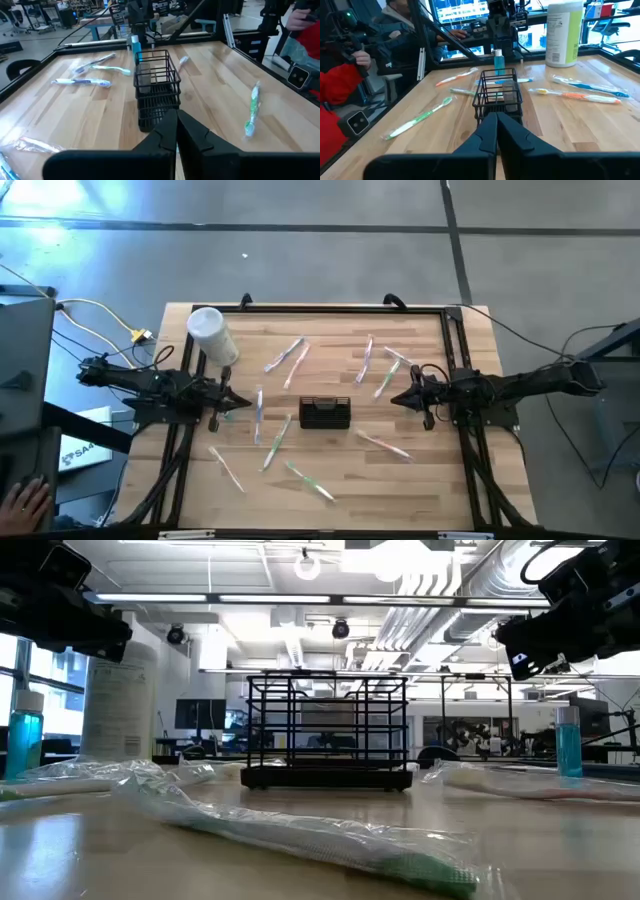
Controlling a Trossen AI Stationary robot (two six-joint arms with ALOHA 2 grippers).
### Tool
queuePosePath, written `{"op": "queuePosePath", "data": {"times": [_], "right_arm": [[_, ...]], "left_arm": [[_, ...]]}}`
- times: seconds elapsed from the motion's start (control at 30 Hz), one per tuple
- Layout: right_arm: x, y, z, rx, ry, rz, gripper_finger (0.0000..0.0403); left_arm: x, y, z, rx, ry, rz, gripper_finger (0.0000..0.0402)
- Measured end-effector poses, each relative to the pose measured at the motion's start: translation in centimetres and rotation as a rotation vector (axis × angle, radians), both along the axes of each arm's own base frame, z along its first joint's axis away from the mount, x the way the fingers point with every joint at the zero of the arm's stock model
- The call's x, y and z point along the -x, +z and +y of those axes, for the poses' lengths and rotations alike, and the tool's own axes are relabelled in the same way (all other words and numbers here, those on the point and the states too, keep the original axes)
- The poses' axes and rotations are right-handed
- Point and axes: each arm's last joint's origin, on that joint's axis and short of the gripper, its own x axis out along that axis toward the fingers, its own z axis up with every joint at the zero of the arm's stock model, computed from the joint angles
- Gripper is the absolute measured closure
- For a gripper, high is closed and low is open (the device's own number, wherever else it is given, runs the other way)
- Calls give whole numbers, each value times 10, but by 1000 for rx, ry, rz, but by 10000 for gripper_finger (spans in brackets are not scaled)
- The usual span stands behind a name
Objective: Pick & Place toothbrushing station
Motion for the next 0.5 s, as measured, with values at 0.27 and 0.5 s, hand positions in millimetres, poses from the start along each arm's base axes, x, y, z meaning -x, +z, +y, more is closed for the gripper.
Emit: {"op": "queuePosePath", "data": {"times": [0.27,0.5], "right_arm": [[0,0,0,-1,8,-1,400],[0,0,0,-11,8,3,401]], "left_arm": [[0,0,0,4,-9,0,400],[0,0,0,5,-12,1,400]]}}
